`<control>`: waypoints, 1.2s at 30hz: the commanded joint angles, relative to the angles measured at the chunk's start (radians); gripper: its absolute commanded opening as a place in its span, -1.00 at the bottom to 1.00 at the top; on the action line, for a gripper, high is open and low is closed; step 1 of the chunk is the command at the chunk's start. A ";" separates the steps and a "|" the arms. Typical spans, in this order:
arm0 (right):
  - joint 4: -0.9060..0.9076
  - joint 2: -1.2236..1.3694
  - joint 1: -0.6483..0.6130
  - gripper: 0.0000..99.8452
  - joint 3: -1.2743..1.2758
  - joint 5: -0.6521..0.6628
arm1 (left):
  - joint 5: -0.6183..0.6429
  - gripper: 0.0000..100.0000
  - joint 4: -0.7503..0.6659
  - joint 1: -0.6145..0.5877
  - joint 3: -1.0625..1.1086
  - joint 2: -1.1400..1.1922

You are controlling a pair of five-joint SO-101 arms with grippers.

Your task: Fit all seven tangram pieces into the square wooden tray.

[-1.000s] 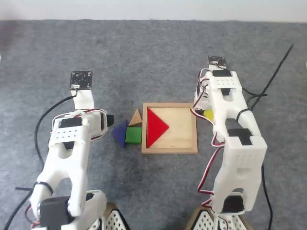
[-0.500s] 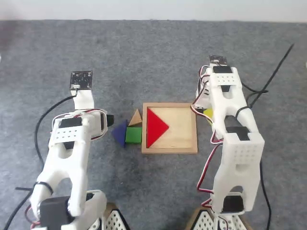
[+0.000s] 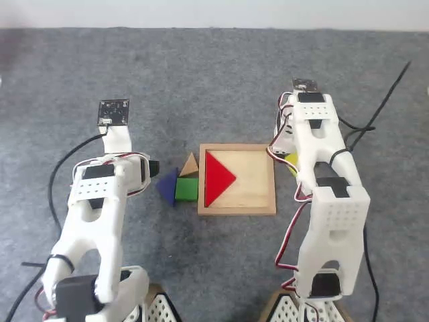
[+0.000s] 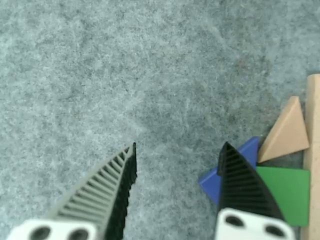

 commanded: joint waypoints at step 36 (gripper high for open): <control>0.015 -0.219 -0.401 -0.51 -0.002 1.203 | 0.005 -0.49 0.006 -0.002 -0.022 -0.006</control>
